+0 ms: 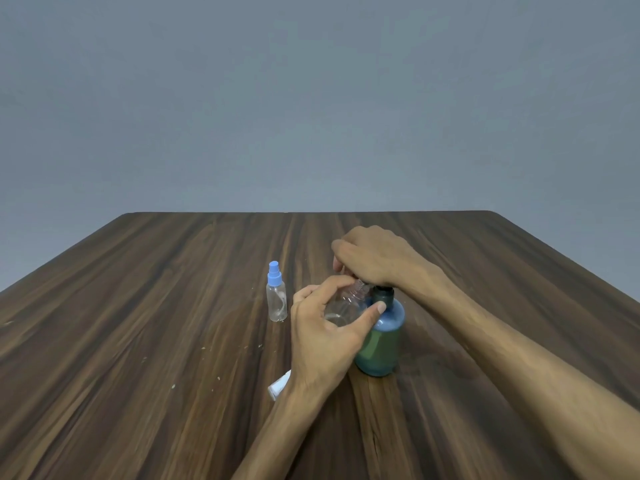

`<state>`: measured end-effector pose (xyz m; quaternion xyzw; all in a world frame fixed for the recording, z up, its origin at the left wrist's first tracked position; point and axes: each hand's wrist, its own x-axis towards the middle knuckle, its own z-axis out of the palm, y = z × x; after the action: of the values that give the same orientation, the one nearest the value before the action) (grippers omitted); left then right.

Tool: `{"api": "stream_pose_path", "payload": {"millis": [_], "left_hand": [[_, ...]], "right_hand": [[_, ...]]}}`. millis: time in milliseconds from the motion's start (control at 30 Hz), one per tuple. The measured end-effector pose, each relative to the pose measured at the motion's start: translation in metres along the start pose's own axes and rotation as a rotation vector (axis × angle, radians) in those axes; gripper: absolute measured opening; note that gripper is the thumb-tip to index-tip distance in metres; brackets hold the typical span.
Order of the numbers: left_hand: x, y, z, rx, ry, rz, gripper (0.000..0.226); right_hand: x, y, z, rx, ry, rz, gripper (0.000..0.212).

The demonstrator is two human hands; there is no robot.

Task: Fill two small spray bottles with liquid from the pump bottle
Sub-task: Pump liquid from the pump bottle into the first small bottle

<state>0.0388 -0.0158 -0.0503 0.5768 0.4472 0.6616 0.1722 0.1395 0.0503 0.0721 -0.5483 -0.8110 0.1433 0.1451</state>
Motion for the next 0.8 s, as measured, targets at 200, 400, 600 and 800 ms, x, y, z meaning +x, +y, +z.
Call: {"api": "stream_pose_path", "payload": {"millis": [200,400,600,800], "left_hand": [[0.0003,-0.0028,0.0000,0.006,-0.005,-0.009,0.038],[0.0002,0.0002,0.0004,0.013,-0.007,0.005,0.039],[-0.0013,-0.0008,-0.0004,0.015,0.000,0.005,0.039],[-0.0005,-0.0010,-0.0001,0.000,0.003,-0.008,0.039]], "right_hand": [[0.0015,0.0014,0.0011,0.026,-0.016,0.006,0.046],[0.0032,0.0023,-0.0042,0.078,0.028,-0.013,0.045],[0.0047,0.0017,-0.0013,0.001,0.023,-0.015,0.052],[0.0068,0.0029,0.0033,-0.039,-0.024,-0.009,0.047]]}}
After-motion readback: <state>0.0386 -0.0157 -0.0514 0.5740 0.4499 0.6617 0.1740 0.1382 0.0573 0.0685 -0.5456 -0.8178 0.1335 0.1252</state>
